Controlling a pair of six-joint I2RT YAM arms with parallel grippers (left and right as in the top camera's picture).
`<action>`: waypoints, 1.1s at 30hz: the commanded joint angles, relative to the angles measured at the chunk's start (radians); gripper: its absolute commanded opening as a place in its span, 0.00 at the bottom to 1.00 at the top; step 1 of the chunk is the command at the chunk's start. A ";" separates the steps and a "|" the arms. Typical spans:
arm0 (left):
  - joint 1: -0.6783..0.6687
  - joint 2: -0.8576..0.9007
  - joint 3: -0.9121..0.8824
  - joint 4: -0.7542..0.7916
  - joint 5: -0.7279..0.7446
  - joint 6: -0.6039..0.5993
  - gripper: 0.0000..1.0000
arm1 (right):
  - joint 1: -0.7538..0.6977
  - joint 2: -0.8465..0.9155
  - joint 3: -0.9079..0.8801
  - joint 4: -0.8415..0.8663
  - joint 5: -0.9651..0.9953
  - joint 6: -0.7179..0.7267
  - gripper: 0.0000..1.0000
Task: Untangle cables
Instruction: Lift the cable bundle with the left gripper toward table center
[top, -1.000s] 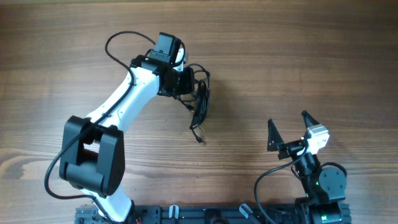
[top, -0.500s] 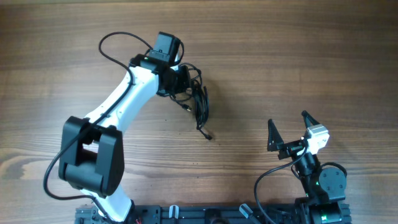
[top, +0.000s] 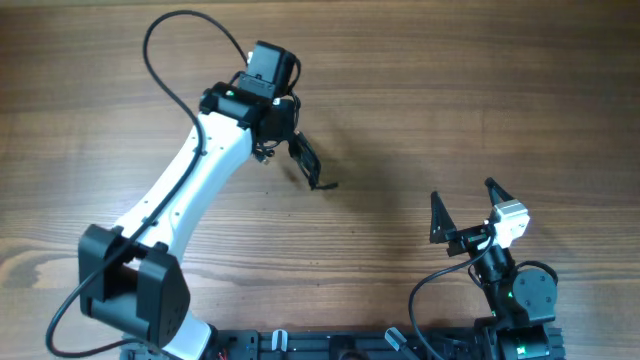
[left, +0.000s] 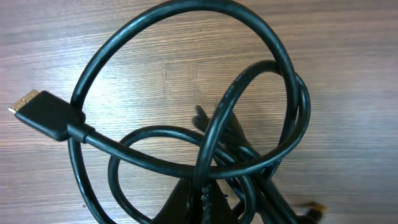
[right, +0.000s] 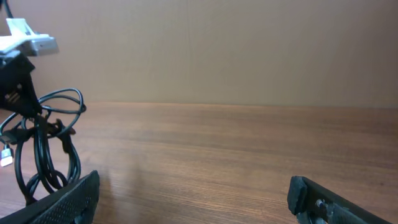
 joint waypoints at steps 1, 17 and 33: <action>-0.027 0.037 0.007 0.003 -0.001 0.028 0.04 | 0.001 0.000 -0.001 0.003 -0.016 -0.007 1.00; -0.031 0.197 0.001 0.037 0.294 -0.056 0.04 | 0.001 0.000 -0.001 0.003 -0.016 -0.007 1.00; -0.032 0.203 0.001 0.041 0.294 -0.056 0.04 | 0.001 0.000 -0.001 0.003 -0.016 -0.007 1.00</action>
